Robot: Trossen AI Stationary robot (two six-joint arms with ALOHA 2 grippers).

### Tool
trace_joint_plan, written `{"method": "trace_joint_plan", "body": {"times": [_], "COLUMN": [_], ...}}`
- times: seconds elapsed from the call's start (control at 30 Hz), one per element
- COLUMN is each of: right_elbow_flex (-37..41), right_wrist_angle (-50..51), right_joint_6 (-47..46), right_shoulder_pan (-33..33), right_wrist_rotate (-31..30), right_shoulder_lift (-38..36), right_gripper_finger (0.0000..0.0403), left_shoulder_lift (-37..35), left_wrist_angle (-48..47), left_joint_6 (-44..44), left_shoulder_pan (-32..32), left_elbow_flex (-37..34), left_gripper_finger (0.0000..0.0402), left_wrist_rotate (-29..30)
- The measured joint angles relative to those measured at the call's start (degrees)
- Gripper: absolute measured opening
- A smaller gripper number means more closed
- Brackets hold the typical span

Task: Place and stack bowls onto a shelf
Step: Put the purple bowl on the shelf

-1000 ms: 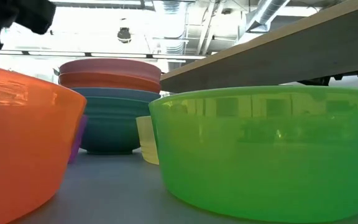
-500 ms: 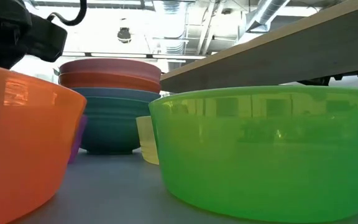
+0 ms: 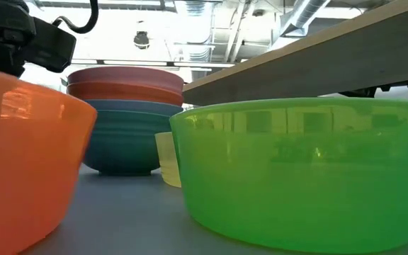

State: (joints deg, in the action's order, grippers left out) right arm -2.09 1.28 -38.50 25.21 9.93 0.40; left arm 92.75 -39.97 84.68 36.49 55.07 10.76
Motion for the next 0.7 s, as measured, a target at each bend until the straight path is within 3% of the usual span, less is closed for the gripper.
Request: {"method": "trace_joint_plan", "body": {"times": [0.4, 0.7], "right_elbow_flex": [0.0, 0.0], "right_wrist_angle": [0.1, 0.2], "right_joint_6": [0.1, 0.1], "right_shoulder_pan": [0.0, 0.0], "right_wrist_rotate": [-0.6, -2.4], "right_shoulder_lift": [0.0, 0.0], "right_gripper_finger": [0.0245, 0.0245], "left_shoulder_lift": [-3.8, -20.3], "left_wrist_angle": [-4.5, -6.8], "left_joint_6": [1.3, 11.0], "left_shoulder_pan": [-0.5, -0.5], "left_elbow_flex": [0.0, 0.0], "left_gripper_finger": [0.0, 0.0], "left_wrist_rotate": [-5.1, -6.6]}}
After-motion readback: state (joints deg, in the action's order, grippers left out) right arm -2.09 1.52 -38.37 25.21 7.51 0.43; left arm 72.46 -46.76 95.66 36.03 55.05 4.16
